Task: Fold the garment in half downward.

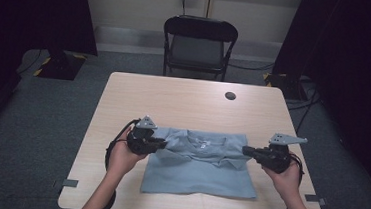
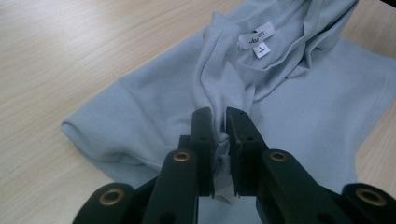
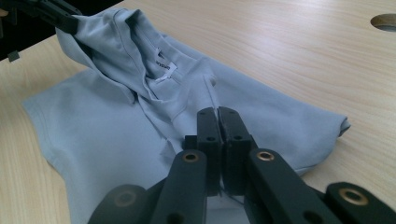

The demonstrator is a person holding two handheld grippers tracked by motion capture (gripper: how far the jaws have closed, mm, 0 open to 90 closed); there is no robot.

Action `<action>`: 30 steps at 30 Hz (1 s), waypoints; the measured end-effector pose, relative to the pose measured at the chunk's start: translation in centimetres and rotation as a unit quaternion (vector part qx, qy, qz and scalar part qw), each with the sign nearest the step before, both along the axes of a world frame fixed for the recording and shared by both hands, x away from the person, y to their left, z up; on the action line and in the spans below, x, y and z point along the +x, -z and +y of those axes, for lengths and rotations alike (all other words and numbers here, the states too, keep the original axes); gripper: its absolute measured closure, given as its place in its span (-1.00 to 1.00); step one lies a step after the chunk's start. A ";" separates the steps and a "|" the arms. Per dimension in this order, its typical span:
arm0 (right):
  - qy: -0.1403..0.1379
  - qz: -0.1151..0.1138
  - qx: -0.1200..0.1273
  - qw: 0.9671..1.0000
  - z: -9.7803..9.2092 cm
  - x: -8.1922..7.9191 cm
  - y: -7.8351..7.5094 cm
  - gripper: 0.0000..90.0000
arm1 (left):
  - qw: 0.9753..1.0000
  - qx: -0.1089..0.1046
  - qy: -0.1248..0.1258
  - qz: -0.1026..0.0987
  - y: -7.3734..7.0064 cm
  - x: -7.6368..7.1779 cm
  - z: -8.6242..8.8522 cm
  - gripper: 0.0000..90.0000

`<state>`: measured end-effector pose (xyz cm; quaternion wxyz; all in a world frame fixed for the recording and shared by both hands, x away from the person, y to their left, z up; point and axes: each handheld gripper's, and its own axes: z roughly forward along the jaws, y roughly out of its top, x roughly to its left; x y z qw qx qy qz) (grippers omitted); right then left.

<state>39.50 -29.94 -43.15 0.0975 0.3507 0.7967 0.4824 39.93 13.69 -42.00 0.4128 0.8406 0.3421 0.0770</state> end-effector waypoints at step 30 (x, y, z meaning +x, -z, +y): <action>-0.025 0.001 -0.006 1.000 -1.0 -3.1 1.4 0.96 | 1.000 -0.007 0.017 0.019 2.0 -3.2 0.8 0.82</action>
